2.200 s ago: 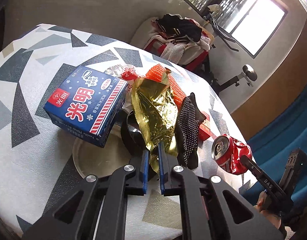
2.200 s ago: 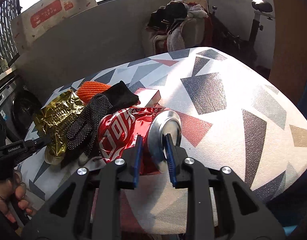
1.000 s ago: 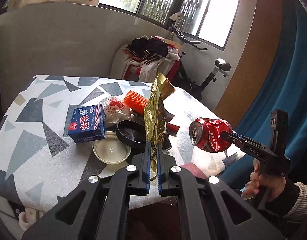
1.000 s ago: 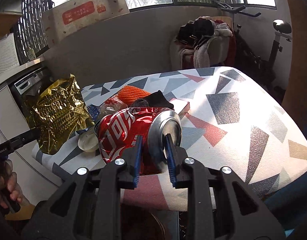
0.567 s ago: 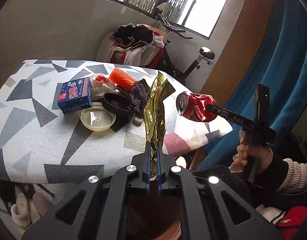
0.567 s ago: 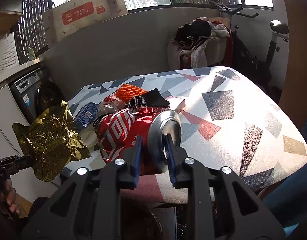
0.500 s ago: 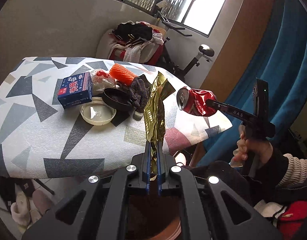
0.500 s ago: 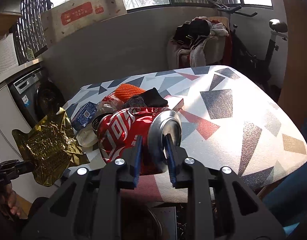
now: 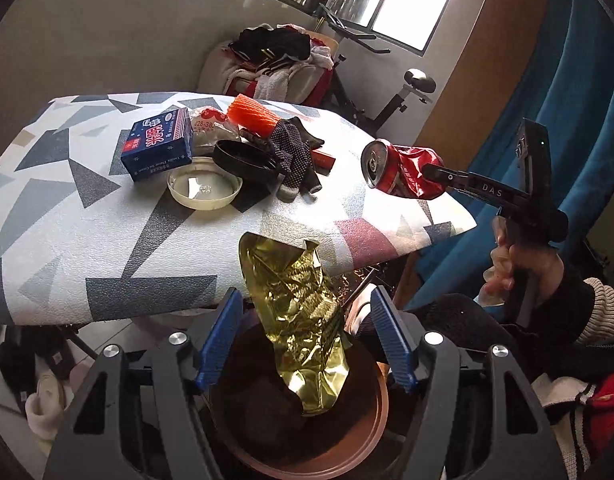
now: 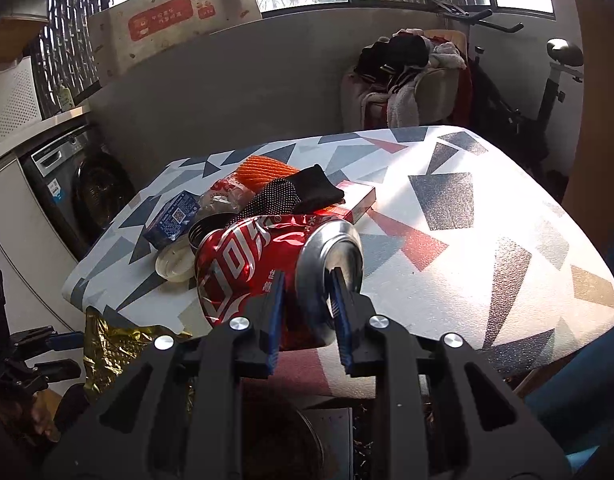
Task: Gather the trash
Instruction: 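Lift the can with the right gripper while the left drops the foil into the bin, then lower the red can into the brown bin and open the right gripper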
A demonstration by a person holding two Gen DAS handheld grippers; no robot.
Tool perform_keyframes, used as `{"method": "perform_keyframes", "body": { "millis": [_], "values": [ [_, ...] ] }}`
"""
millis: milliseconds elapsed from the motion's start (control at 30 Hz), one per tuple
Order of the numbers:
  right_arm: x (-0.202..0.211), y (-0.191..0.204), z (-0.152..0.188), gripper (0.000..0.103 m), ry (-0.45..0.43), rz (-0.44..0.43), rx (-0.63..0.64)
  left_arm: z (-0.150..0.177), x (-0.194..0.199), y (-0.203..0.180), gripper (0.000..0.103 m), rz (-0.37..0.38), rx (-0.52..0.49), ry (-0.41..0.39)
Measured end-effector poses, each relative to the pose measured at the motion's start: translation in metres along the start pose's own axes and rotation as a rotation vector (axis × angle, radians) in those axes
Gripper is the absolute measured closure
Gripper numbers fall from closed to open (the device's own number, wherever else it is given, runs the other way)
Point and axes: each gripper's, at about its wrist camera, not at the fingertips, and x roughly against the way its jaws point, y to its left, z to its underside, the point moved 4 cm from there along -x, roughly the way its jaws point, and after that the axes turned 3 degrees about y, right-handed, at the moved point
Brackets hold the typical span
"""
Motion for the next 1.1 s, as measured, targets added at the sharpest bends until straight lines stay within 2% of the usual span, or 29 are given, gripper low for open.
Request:
{"method": "perform_keyframes", "body": {
  "millis": [167, 367, 533, 667, 867, 1000, 1100],
  "values": [
    [-0.002, 0.008, 0.01, 0.077, 0.019, -0.022, 0.024, -0.005, 0.002, -0.002, 0.014, -0.09, -0.014, -0.05],
    [-0.01, 0.023, 0.034, 0.077, 0.073, -0.061, 0.068, 0.006, -0.006, -0.002, 0.009, -0.216, -0.041, -0.059],
    [-0.02, 0.039, 0.063, 0.077, 0.149, -0.107, 0.111, 0.018, -0.006, 0.0, 0.009, -0.262, -0.036, -0.061],
    [-0.03, 0.055, 0.088, 0.077, 0.224, -0.142, 0.167, 0.019, -0.001, 0.005, 0.008, -0.287, -0.016, -0.087],
    [-0.05, 0.076, 0.116, 0.079, 0.318, -0.161, 0.263, 0.023, -0.002, 0.012, 0.008, -0.293, 0.019, -0.077],
    [-0.064, 0.083, 0.13, 0.079, 0.395, -0.188, 0.283, 0.024, -0.004, 0.013, 0.008, -0.294, 0.023, -0.067],
    [-0.069, 0.084, 0.135, 0.079, 0.42, -0.184, 0.285, 0.025, -0.005, 0.013, 0.008, -0.294, 0.024, -0.061]
  ]
}}
